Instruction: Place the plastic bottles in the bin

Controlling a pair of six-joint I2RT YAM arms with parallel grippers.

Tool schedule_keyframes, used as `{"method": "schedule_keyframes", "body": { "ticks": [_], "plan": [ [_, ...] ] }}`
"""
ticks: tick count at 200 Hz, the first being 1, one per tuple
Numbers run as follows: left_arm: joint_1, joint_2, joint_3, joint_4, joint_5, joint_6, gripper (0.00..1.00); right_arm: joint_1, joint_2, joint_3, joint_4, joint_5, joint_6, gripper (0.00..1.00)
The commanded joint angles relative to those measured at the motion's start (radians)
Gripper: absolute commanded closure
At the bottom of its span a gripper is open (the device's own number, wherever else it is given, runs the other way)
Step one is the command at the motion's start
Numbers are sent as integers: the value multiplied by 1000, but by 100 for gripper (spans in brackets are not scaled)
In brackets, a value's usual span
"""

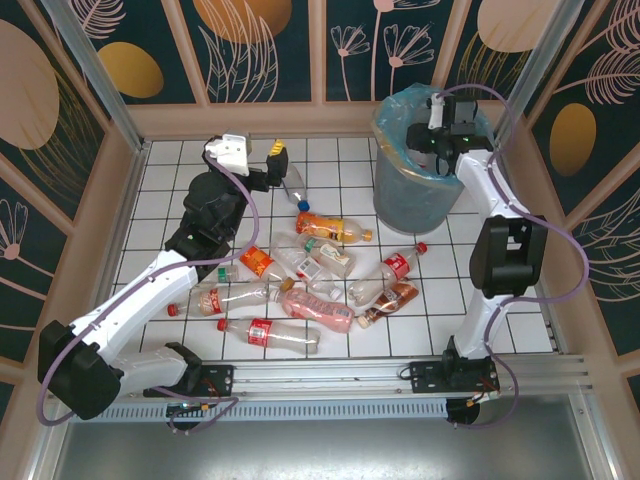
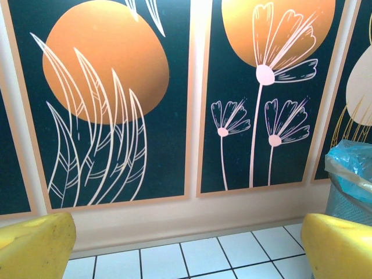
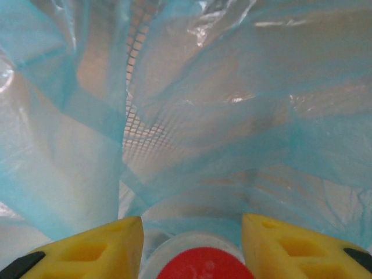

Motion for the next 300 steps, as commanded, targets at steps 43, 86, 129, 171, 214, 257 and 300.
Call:
{"method": "schedule_keyframes", "body": {
  "ticks": [43,86,129,171,214,257,300],
  "plan": [
    [-1,18,22,0,10,6,1,27,-61,92,-32,-52,0,45],
    [-1,32,122,-216,-27,-80,1,31,-102,201,-128,35,34,29],
    [-1,-99,-8,-418,-6,-292,2,32,-110,345,-232,-17,67,26],
    [-1,-225,-75,-658,-19,-449,2,52,-137,377,-257,-38,122,26],
    [0,-237,-20,-1042,249,-715,10,130,-245,279,-232,5,130,26],
    [-3,-333,-127,-1181,545,-994,11,241,-399,88,-153,56,141,27],
    [-2,-485,-302,-1166,683,-1245,13,253,-506,-131,-60,52,167,27]
  ]
}}
